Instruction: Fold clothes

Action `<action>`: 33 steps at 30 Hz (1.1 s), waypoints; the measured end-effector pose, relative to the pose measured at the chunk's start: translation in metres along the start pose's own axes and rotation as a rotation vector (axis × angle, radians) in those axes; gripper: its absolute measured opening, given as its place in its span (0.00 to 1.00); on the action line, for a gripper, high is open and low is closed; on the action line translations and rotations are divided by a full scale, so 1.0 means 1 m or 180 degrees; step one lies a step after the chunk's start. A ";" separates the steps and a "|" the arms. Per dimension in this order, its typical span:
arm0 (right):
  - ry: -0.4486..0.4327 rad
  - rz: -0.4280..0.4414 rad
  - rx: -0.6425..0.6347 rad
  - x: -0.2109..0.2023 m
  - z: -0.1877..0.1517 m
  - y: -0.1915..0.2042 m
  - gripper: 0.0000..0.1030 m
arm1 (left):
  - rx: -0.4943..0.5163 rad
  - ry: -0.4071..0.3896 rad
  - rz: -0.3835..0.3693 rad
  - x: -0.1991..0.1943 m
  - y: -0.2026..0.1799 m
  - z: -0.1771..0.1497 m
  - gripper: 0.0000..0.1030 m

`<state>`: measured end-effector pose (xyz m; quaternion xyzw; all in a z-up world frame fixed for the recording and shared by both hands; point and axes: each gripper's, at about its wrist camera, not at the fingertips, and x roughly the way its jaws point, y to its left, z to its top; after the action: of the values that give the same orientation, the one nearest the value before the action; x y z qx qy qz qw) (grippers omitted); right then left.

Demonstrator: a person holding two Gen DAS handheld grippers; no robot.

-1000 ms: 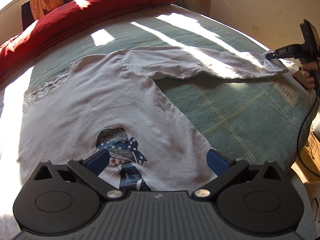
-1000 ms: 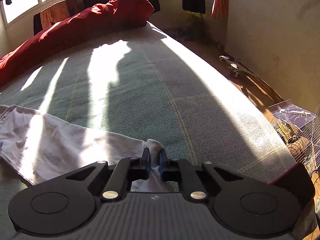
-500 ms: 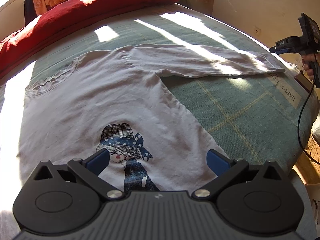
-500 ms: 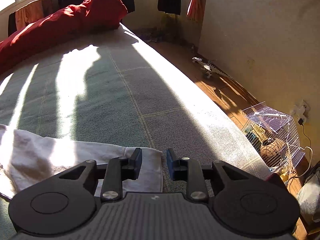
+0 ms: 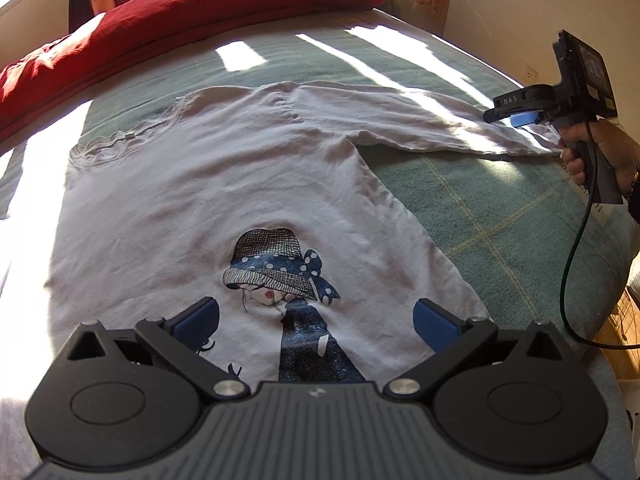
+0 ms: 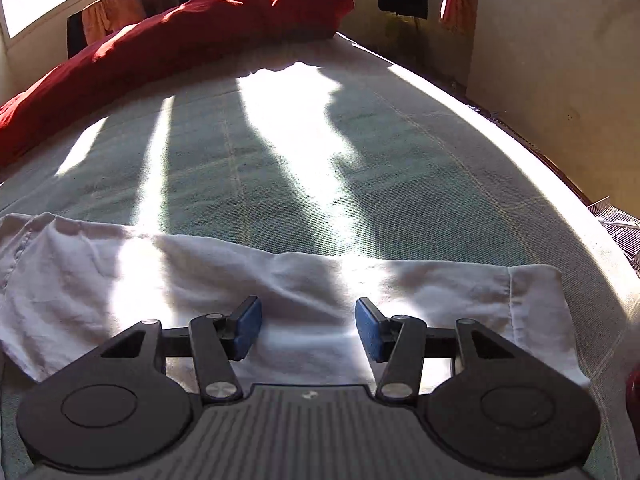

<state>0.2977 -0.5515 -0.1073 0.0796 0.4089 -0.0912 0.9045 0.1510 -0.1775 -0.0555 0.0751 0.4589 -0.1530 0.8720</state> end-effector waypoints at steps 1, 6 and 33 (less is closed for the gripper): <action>0.0012 -0.0052 0.0105 0.004 0.005 -0.009 0.55 | -0.0015 -0.0002 0.0012 0.000 0.003 -0.001 1.00; 0.0192 -0.0209 0.0507 0.003 0.030 -0.035 0.56 | -0.0124 -0.0036 0.0050 -0.006 0.017 -0.006 1.00; 0.0242 0.0900 0.0712 0.018 0.038 0.076 0.71 | -0.0487 0.0236 0.0225 0.013 0.074 -0.043 1.00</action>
<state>0.3545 -0.4883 -0.0903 0.2398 0.4149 -0.0049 0.8777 0.1492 -0.0986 -0.0912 0.0299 0.4982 -0.0837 0.8625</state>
